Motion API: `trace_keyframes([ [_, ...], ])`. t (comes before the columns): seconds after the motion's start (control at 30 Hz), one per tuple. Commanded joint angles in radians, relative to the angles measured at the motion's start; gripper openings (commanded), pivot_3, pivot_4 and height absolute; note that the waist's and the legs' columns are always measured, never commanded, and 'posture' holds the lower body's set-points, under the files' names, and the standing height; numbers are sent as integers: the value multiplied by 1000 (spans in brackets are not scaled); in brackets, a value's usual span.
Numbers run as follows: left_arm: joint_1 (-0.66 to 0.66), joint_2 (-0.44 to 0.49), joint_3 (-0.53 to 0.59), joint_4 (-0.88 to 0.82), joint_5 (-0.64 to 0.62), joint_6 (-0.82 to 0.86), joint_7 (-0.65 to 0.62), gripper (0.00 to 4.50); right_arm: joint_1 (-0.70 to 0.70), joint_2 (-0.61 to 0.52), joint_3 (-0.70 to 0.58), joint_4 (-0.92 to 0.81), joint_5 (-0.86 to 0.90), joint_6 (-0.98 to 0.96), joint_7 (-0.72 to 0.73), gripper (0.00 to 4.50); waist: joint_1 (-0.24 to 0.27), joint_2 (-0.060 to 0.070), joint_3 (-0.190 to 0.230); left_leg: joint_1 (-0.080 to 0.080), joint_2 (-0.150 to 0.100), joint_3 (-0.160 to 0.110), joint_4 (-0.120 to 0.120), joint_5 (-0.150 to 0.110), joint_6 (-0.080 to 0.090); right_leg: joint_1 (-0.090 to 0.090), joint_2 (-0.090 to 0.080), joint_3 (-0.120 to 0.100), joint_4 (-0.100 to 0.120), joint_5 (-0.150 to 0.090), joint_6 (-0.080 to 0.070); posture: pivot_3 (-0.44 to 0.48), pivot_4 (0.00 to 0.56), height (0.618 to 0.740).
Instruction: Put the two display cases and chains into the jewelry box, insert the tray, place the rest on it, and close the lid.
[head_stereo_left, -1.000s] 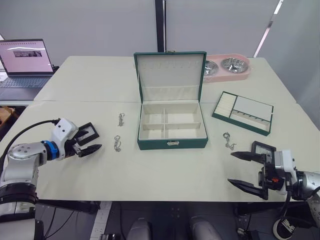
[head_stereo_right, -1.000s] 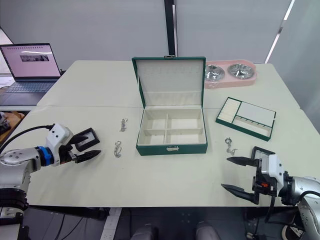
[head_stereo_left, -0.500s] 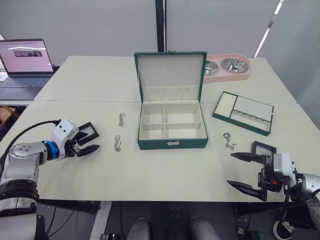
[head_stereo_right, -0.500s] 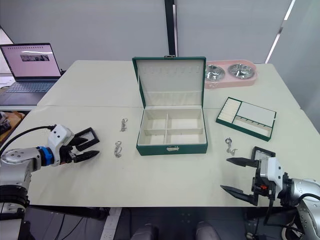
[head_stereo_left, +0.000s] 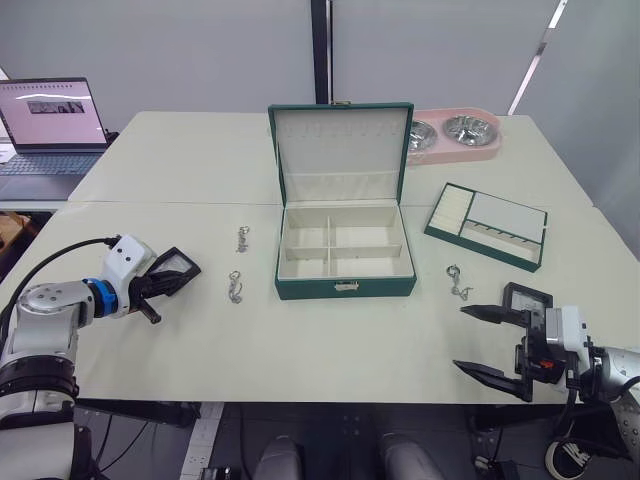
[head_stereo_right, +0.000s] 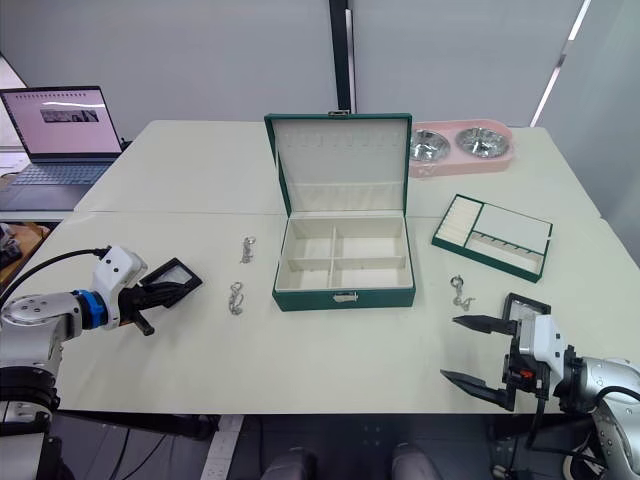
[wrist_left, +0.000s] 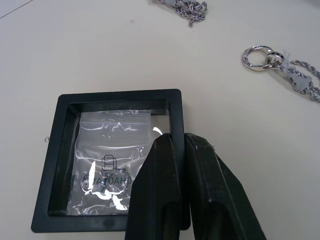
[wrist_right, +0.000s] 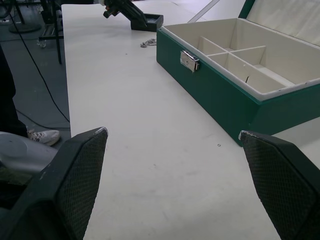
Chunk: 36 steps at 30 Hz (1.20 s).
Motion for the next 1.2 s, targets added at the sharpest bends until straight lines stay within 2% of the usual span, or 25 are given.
trace_keyframes([
  [0.03, -3, 23, 23, -15, -11, 1, 6, 23, 0, 2, -21, -30, 31, -12, -2, 4500, 0, 0, 0, 0, 0, 0, 0, 0, 0, 0, 0, 0, 0, 0, 0, 0, 150, 740],
  [0.3, 3, 42, 38, -67, -32, 40, -1, 23, -7, 7, -28, -20, 33, -16, -13, 4500, 0, 0, 0, 0, 0, 0, 0, 0, 0, 0, 0, 0, 0, 0, 0, 0, 150, 740],
  [0.83, -47, 73, -29, -522, -101, 305, -99, 23, -11, 2, -67, -110, 114, 75, -122, 4500, 1, 0, 0, 0, 0, 0, 0, 0, 0, 0, 0, 0, 0, 0, 0, 0, 150, 740],
  [1.0, -164, 25, -115, -602, -116, 364, -139, 23, 10, 16, -86, -144, 118, 95, -174, 4500, 5, -1, 1, -1, 0, 0, 0, 0, 0, 1, 0, 0, 0, 0, 0, 0, 150, 740],
  [1.2, -315, -80, -233, -597, -93, 357, -177, 23, 53, 38, -101, -201, 111, 111, -251, 4500, 13, -1, 0, -1, -1, 0, 1, 0, 0, 1, 0, 0, -1, 0, 0, 0, 150, 740],
])
